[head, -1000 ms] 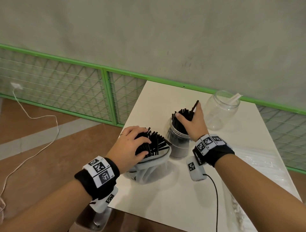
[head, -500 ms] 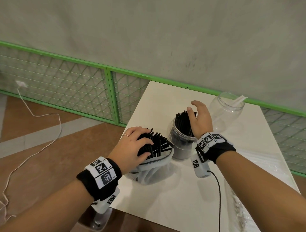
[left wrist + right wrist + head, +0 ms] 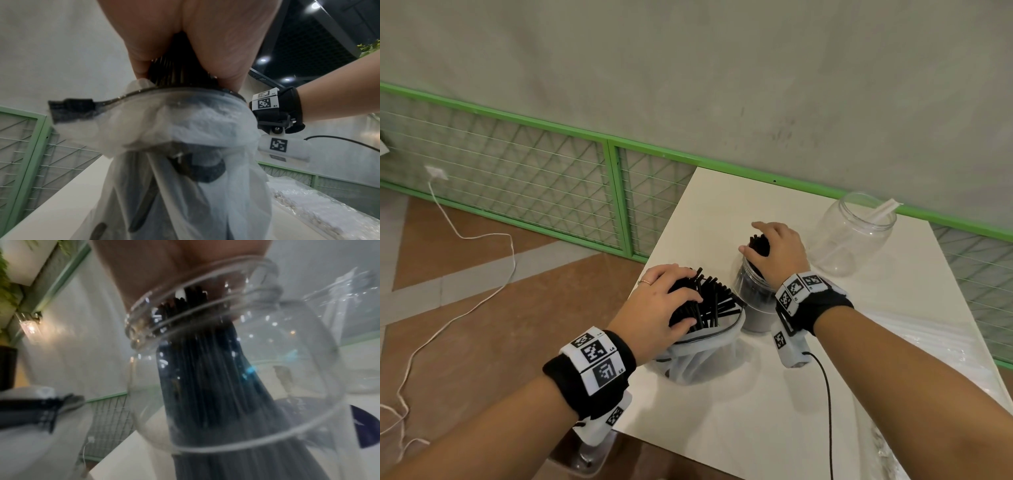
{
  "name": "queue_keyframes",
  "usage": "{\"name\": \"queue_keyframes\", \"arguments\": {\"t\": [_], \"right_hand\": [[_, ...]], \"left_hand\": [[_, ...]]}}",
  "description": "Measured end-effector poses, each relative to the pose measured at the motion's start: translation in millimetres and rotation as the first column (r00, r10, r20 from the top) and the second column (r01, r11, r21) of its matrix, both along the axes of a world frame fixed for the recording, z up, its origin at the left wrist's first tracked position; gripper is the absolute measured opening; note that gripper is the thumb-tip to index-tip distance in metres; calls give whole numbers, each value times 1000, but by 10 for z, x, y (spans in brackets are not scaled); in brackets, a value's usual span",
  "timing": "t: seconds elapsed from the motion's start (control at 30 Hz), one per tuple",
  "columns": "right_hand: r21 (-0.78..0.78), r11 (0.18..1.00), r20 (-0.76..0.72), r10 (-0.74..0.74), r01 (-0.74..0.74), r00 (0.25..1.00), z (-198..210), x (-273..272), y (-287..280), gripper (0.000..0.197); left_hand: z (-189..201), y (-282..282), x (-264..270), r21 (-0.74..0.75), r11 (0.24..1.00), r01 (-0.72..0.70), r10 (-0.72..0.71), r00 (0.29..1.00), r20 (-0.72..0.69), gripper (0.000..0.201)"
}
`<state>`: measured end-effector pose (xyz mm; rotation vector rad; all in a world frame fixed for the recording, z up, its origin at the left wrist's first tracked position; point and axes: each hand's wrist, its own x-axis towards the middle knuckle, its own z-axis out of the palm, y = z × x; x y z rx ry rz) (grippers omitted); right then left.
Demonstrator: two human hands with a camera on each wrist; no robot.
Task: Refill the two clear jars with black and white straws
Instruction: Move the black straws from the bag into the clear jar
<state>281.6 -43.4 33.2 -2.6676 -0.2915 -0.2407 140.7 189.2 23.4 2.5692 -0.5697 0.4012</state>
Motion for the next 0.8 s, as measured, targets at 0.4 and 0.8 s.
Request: {"name": "queue_keyframes", "arguments": {"t": [0.4,0.8], "right_hand": [[202,977,107,-85,62,991,102,53,-166,11],[75,991,-5,-107,108,994,127,75,-280,41]], "left_hand": [[1,-5,1,-1,1000,2,-2,1000,5,28],[4,-7,-19,-3,1000,10,-10,1000,9,30]]}}
